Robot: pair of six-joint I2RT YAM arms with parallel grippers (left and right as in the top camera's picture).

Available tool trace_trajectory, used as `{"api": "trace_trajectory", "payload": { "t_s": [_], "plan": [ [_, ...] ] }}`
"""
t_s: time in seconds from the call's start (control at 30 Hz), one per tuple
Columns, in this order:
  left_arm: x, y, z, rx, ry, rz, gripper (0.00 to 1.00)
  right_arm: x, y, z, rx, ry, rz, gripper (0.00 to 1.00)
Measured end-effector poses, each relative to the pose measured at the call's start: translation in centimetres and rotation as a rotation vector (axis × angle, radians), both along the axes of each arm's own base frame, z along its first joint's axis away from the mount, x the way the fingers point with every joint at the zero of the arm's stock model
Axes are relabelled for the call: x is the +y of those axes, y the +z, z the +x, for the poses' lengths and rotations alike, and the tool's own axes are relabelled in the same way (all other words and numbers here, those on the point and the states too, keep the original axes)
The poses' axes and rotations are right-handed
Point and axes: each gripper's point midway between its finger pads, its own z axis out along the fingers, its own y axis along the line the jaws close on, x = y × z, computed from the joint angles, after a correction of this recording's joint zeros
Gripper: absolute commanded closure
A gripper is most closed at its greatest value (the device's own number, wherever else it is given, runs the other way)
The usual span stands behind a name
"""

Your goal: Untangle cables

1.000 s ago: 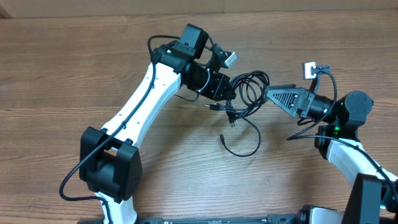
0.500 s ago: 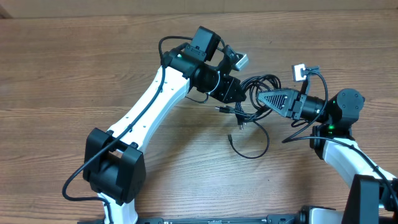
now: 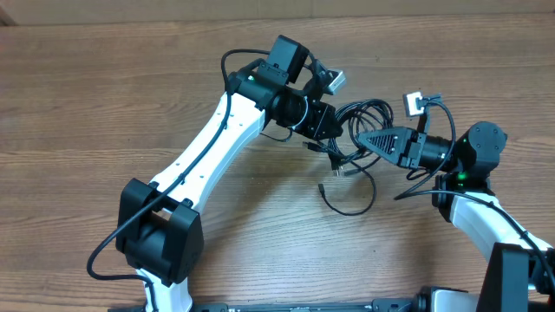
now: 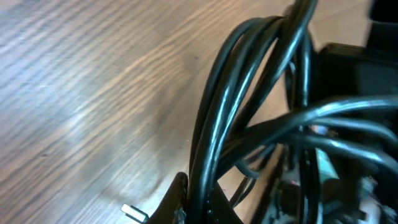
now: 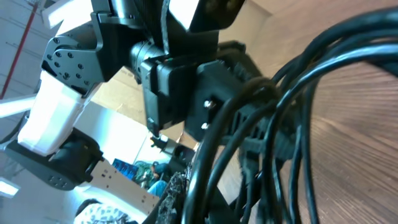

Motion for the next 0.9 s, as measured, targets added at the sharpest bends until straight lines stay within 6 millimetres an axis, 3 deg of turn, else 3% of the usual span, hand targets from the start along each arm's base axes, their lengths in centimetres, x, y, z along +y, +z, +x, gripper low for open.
{"api": "trace_trajectory", "payload": {
  "t_s": [0.63, 0.67, 0.73, 0.83, 0.9],
  "plan": [
    [2.9, -2.3, 3.9, -0.135, 0.196, 0.234, 0.96, 0.4, -0.2, -1.9, 0.055, 0.112, 0.004, 0.96],
    [2.9, -2.3, 3.9, -0.135, 0.2, 0.238, 0.96, 0.4, -0.2, -1.9, 0.054, 0.112, 0.004, 0.89],
    [3.1, -2.4, 4.0, -0.134, 0.211, 0.246, 0.96, 0.4, -0.2, -1.9, 0.057, 0.116, 0.004, 0.6],
    [3.2, -2.5, 3.9, -0.113, 0.221, 0.247, 0.96, 0.4, -0.1, -2.1, 0.044, 0.124, 0.001, 0.43],
    [3.0, -2.4, 3.7, -0.096, 0.214, 0.228, 0.96, 0.4, -0.2, -2.1, 0.025, 0.125, -0.002, 0.14]
  ]
}}
